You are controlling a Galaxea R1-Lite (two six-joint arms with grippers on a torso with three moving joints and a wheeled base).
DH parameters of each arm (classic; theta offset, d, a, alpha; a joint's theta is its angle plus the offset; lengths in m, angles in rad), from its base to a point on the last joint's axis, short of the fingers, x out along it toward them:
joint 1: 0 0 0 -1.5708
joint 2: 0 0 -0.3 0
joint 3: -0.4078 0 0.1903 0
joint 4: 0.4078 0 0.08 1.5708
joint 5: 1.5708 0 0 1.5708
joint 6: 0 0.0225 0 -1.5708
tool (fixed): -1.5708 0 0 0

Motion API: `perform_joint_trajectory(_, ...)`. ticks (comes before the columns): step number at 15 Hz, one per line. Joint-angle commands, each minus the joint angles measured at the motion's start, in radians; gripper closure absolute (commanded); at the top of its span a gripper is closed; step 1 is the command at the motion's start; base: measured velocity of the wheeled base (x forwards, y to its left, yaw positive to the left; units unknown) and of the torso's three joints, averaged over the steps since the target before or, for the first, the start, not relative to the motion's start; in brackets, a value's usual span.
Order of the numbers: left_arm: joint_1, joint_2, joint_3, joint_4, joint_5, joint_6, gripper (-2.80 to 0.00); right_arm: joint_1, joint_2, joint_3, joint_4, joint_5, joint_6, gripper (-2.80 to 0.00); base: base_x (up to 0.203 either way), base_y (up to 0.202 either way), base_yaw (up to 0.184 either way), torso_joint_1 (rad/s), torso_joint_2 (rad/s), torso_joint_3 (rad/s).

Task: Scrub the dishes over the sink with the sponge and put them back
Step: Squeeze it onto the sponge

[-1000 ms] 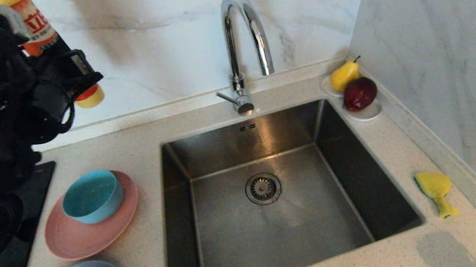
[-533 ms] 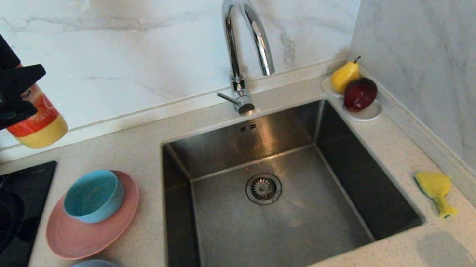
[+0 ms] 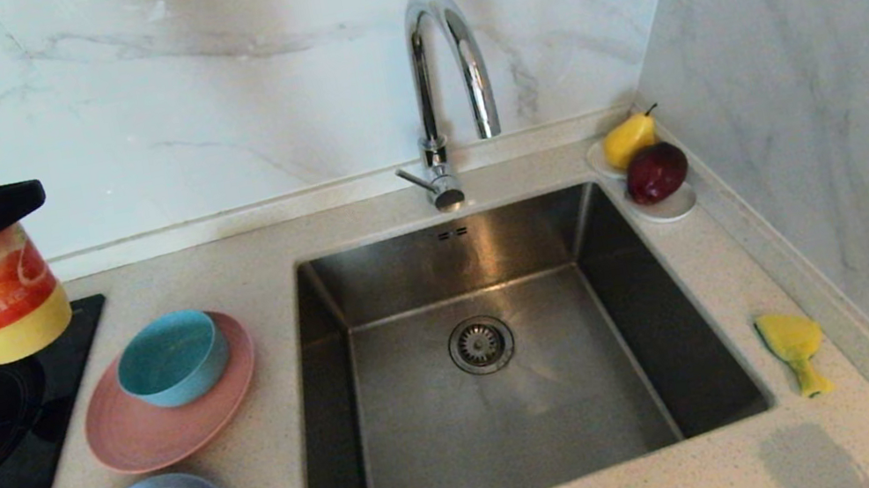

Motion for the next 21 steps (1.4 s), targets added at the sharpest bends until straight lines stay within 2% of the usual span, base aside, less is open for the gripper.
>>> perform_joint_trajectory(1, -0.04, 0.015, -0.013, 0.0, -0.033, 0.06, 0.0, 0.0, 0.0, 0.0, 0.001, 0.001, 0.0, 0.0, 0.0, 0.0, 0.0, 0.0, 0.0, 0.0)
perform_joint_trajectory(4, -0.178, 0.049, -0.016, -0.005, -0.018, 0.149, 0.0, 0.0, -0.001, 0.0, 0.0, 0.001, 0.0, 0.0, 0.0, 0.0, 0.0, 0.0, 0.0, 0.0)
perform_joint_trajectory(5, -0.212, 0.071, -0.019, -0.013, 0.005, 0.2, 0.0, 0.002, -0.001, 0.0, 0.0, 0.001, 0.0, 0.0, 0.0, 0.0, 0.0, 0.0, 0.0, 0.0)
perform_joint_trajectory(8, -0.254, 0.101, -0.04, -0.065, 0.03, 0.303, 0.0, 0.0, -0.002, 0.0, 0.0, 0.001, 0.0, 0.0, 0.0, 0.0, 0.0, 0.0, 0.0, 0.0)
perform_joint_trajectory(13, -0.273, 0.254, -0.272, -0.061, 0.129, 0.32, 0.0, 0.0, -0.002, 0.0, 0.0, 0.001, 0.0, 0.0, 0.0, 0.0, 0.0, 0.0, 0.0, 0.0)
perform_joint_trajectory(14, -0.29, 0.287, -0.317, -0.061, 0.137, 0.349, 0.0, 0.001, 0.0, 0.0, 0.0, 0.001, 0.0, 0.0, 0.0, 0.0, 0.0, 0.0, 0.0, 0.0)
perform_joint_trajectory(16, -0.339, 0.327, -0.343, -0.064, 0.141, 0.442, 0.0, 0.0, -0.002, 0.0, 0.0, 0.001, 0.0, 0.0, 0.0, 0.0, 0.0, 0.0, 0.0, 0.0)
perform_joint_trajectory(19, -0.397, 0.393, -0.375, -0.076, 0.188, 0.462, 0.0, 0.002, -0.002, 0.0, 0.0, 0.001, 0.0, 0.0, 0.0, 0.0, 0.0, 0.0, 0.0, 0.0)
perform_joint_trajectory(21, -0.443, 0.447, -0.442, -0.077, 0.213, 0.462, 0.0, 0.002, -0.002, 0.0, 0.0, 0.001, 0.0, 0.0, 0.0, 0.0, 0.0, 0.0, 0.0, 0.0)
